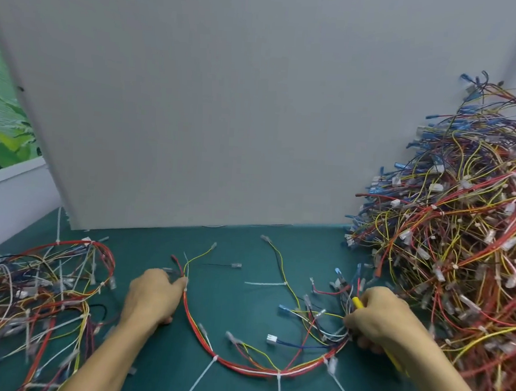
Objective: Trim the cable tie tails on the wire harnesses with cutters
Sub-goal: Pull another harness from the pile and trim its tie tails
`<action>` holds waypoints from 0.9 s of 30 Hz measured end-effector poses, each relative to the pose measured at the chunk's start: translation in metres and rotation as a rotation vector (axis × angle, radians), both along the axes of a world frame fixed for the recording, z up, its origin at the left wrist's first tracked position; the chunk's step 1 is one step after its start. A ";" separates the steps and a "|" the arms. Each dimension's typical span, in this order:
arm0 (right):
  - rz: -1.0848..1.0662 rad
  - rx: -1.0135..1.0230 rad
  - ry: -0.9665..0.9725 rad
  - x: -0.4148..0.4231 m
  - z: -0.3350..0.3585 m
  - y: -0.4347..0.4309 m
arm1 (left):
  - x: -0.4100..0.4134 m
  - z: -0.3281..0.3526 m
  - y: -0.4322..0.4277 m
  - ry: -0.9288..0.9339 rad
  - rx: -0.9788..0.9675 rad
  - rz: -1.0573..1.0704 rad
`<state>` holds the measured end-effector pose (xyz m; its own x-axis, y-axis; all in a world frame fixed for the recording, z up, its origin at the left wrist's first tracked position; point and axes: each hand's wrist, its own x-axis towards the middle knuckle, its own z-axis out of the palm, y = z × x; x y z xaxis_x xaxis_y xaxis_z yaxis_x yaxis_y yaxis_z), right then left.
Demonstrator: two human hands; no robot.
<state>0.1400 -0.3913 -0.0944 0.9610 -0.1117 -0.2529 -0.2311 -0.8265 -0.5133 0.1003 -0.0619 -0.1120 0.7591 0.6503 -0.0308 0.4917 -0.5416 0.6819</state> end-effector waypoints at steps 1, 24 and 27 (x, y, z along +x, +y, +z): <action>0.008 0.023 0.017 0.000 -0.001 0.003 | -0.001 0.001 -0.001 0.013 0.073 -0.023; 0.042 0.311 0.026 -0.003 0.012 0.006 | -0.043 -0.022 -0.063 -0.254 0.546 -0.976; 0.173 0.094 -0.017 -0.006 0.026 -0.008 | -0.044 -0.024 -0.063 -0.312 0.519 -0.963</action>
